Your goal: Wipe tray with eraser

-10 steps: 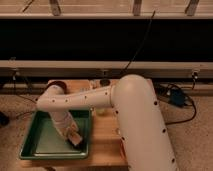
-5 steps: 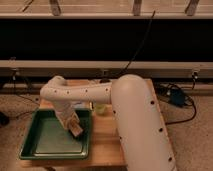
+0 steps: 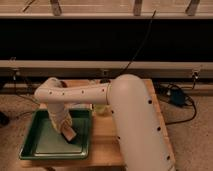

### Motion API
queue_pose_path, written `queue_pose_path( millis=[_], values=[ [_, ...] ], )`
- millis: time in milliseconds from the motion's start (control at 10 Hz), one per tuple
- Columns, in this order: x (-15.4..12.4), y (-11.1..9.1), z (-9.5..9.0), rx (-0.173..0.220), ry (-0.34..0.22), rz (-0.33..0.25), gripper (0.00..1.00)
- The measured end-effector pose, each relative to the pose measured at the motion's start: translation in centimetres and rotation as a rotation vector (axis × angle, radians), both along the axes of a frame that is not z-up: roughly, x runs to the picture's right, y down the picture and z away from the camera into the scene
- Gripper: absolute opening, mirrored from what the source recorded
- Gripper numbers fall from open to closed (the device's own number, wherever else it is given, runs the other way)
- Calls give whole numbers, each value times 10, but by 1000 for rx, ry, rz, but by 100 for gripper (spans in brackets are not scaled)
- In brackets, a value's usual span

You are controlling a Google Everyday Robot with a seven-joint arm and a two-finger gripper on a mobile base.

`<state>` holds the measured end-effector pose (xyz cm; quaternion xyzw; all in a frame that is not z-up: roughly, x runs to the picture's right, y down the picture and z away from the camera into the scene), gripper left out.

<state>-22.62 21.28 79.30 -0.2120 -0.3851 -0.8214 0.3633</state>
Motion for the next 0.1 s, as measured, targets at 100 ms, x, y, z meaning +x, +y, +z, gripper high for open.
queue_pose_path(
  millis=[100],
  values=[
    [-1,0,0,0,-2,0,80]
  ],
)
